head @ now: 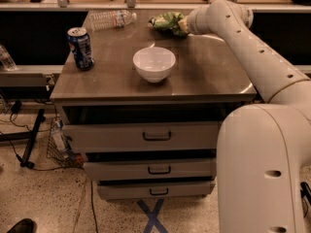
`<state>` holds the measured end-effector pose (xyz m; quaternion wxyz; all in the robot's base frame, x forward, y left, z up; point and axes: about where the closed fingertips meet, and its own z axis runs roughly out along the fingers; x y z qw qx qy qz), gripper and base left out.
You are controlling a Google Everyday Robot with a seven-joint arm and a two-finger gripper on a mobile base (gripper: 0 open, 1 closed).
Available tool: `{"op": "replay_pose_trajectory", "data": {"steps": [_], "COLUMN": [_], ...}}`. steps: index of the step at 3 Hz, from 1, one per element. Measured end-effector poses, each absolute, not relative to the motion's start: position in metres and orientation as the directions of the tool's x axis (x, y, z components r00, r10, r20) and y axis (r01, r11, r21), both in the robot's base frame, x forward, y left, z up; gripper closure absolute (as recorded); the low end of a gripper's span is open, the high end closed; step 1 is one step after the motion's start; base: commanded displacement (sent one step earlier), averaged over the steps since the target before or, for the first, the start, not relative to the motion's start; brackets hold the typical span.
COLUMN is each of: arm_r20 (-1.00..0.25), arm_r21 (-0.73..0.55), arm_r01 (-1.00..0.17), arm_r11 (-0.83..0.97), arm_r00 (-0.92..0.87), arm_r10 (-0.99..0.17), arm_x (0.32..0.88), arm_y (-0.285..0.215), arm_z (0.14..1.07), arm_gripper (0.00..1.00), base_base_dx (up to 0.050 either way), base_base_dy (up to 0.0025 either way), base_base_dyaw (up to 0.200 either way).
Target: Move green jalapeno chip bag near water bottle
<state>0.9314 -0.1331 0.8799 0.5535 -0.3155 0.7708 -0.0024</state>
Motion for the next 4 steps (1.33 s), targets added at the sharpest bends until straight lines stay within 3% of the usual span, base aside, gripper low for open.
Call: {"op": "replay_pose_trajectory", "data": {"steps": [1, 3, 4], "arm_r20": [-0.853, -0.855, -0.855], "arm_r21": [-0.412, -0.439, -0.436], "arm_r01": [-0.403, -0.358, -0.38], "arm_r11": [0.817, 0.824, 0.815], "arm_r00": [-0.145, -0.114, -0.108], "arm_r10": [-0.502, -0.505, -0.508], "arm_x": [0.96, 0.974, 0.971], "arm_y": [-0.113, -0.087, -0.068], "arm_z": [0.886, 0.894, 0.89], "arm_gripper": [1.0, 1.0, 0.74], "base_base_dx": [0.0, 0.0, 0.0], "base_base_dy": [0.0, 0.0, 0.0], "base_base_dyaw": [0.0, 0.0, 0.0]}}
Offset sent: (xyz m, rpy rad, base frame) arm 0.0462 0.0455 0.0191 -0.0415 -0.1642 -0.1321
